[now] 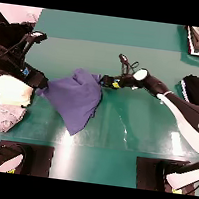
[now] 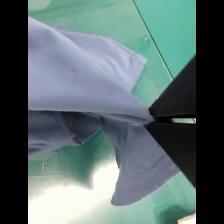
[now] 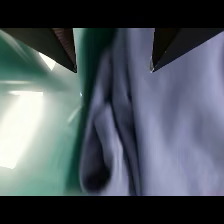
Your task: Fold the shirts.
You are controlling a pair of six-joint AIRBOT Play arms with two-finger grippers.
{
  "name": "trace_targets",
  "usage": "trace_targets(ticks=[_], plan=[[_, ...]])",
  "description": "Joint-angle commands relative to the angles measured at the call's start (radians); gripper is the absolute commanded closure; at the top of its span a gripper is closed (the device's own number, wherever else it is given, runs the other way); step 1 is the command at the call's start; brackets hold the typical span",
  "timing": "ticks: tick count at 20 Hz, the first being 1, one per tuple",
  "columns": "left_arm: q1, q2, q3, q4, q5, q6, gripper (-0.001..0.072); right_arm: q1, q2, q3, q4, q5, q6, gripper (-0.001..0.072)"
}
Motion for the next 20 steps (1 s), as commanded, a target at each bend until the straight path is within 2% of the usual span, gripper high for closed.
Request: trace_targets(ticks=[1,3,6,7,8,10,12,16,20], plan=[[0.001,0.001,0.001,-0.033,0.002,-0.005,0.0680,0.027,-0.111,0.130,0.012,-0.033,-0.005,0.0184],[0.001,0.001,0.001,-0.040,0.002,-0.005,0.0680,0.027,-0.157,0.187,0.013,-0.031,-0.001,0.0197],[0.001,0.001,0.001,-0.040,0.011,-0.005,0.0680,0.027,-0.206,0.247,0.013,-0.016,-0.001,0.0308],[0.001,0.001,0.001,-0.040,0.010,-0.005,0.0680,0.027,-0.211,0.259,0.012,-0.011,-0.003,0.0583],[0.001,0.001,0.001,-0.040,0.010,-0.005,0.0680,0.027,-0.209,0.266,0.013,-0.010,-0.003,0.0691],[0.001,0.001,0.002,-0.039,0.014,-0.005,0.0681,0.008,-0.165,0.272,-0.018,0.014,-0.003,0.0693],[0.001,0.019,0.016,-0.017,0.028,-0.004,0.0681,-0.034,-0.059,0.272,-0.131,0.067,-0.003,0.0693],[0.001,0.060,0.211,0.032,0.021,-0.001,0.0681,-0.208,0.301,0.272,-0.373,0.283,-0.003,0.0693],[0.001,0.061,0.502,0.027,0.002,-0.002,0.0680,-0.428,0.666,0.272,-0.406,0.382,-0.003,0.0693]])
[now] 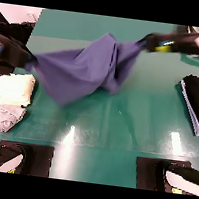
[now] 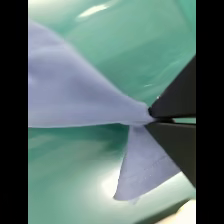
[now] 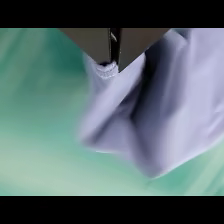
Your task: Fold the shirts.
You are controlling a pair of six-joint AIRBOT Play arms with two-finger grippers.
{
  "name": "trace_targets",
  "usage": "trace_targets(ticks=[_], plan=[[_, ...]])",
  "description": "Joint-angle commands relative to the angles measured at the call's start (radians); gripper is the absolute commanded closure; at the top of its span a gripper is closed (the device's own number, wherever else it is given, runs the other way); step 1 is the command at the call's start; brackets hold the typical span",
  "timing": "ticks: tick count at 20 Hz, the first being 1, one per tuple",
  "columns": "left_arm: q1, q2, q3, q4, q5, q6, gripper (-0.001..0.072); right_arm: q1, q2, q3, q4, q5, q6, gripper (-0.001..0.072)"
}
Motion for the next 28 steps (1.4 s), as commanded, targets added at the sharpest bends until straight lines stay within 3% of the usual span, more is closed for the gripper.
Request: trace_targets(ticks=[1,6,10,14,16,18,21,24,28], plan=[[0.001,0.006,0.234,0.003,-0.007,0.001,0.0681,-0.186,0.304,0.002,-0.068,0.102,0.000,0.0694],[0.001,0.006,0.486,-0.109,0.007,-0.028,0.0681,-0.441,0.575,0.002,-0.066,0.107,0.001,0.0694],[0.001,0.006,0.544,-0.207,0.040,-0.028,0.0681,-0.633,0.635,0.083,-0.066,0.124,0.001,0.0694],[0.001,0.006,0.502,-0.182,0.052,-0.024,0.0681,-0.681,0.518,0.300,-0.045,0.231,0.002,0.0694],[0.001,0.004,0.366,-0.154,0.037,-0.024,0.0681,-0.629,0.422,0.364,-0.004,0.327,0.038,0.0695],[0.001,-0.010,0.179,-0.151,0.015,-0.024,0.0681,-0.514,0.316,0.359,-0.022,0.421,0.069,0.0695],[0.001,-0.059,-0.134,-0.134,0.075,0.007,0.0680,-0.324,0.163,0.228,-0.178,0.504,0.109,0.0694],[0.001,-0.153,-0.348,-0.055,0.298,0.026,0.0680,-0.207,0.013,0.082,-0.348,0.403,0.143,0.0694],[0.001,-0.341,-0.353,-0.038,0.517,0.029,0.0680,-0.202,-0.142,0.020,-0.355,0.209,0.209,0.0693]])
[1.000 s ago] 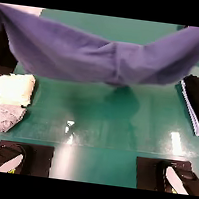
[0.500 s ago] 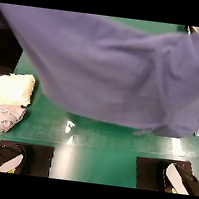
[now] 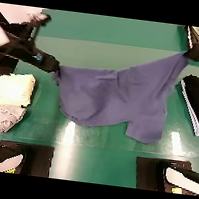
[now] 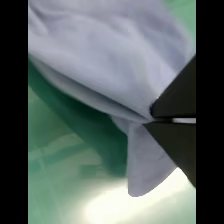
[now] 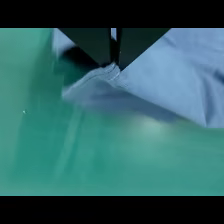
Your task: Fold the shirts.
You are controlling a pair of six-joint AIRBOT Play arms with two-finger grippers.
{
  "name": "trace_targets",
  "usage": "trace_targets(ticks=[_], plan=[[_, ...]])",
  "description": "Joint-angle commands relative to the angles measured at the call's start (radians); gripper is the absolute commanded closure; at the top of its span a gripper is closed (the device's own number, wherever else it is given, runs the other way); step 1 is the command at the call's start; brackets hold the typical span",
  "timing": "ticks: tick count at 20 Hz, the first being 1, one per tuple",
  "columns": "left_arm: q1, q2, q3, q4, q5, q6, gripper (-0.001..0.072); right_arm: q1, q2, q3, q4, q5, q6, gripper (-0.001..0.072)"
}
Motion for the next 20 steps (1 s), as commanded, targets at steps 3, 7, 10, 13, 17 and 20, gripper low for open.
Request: trace_targets(ticks=[3,7,10,13,17,20], plan=[[0.001,-0.188,-0.007,0.038,0.240,0.007,0.0194,0.024,-0.156,-0.050,-0.048,-0.182,0.050,0.0660],[0.087,-0.191,0.097,0.034,0.047,0.006,0.0159,-0.031,-0.119,-0.051,-0.043,-0.106,0.048,0.0363],[0.196,-0.160,0.098,-0.056,-0.183,0.034,0.0159,-0.090,-0.044,-0.070,-0.040,0.058,0.003,0.0376],[0.253,-0.050,-0.118,-0.135,-0.167,0.070,0.0159,-0.141,0.072,-0.213,0.063,0.074,-0.063,0.0403],[0.262,0.122,-0.470,-0.168,-0.090,0.124,0.0159,-0.200,0.207,-0.417,0.220,0.050,-0.129,0.0403],[0.262,0.140,-0.612,-0.206,-0.062,0.169,0.0159,-0.210,0.258,-0.494,0.244,0.050,-0.136,0.0403]])
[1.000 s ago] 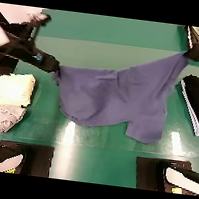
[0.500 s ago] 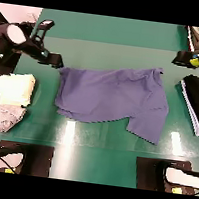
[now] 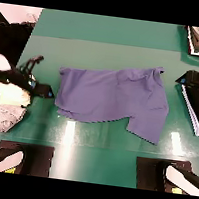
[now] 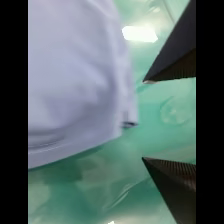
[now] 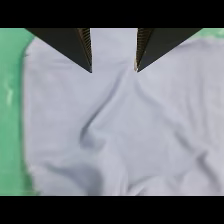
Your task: Fold the shirts.
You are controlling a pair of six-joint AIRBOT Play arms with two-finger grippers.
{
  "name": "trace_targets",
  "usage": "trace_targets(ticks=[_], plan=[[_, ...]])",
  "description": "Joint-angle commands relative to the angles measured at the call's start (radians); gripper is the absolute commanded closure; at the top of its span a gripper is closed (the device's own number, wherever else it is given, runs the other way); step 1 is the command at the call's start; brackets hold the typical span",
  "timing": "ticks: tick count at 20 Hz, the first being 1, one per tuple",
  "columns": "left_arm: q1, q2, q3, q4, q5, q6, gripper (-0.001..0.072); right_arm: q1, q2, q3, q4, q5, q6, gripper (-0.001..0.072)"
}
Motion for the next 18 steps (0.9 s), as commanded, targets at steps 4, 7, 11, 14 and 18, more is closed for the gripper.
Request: trace_targets(ticks=[4,7,11,14,18], plan=[[0.008,0.044,-0.266,-0.170,0.193,0.134,0.0161,-0.018,0.080,-0.106,0.062,0.009,-0.027,0.0403],[0.006,0.032,-0.282,-0.178,0.231,0.135,0.0167,-0.018,0.080,-0.106,0.062,0.015,-0.027,0.0403],[0.006,-0.006,-0.282,-0.204,0.244,0.136,0.0329,-0.018,0.080,-0.106,0.062,0.016,-0.027,0.0403],[0.006,-0.029,-0.282,-0.211,0.244,0.153,0.0330,-0.018,0.080,-0.106,0.062,0.016,-0.027,0.0403],[0.006,-0.062,-0.282,-0.247,0.246,0.162,0.0330,-0.018,0.080,-0.106,0.061,0.016,-0.027,0.0403]])
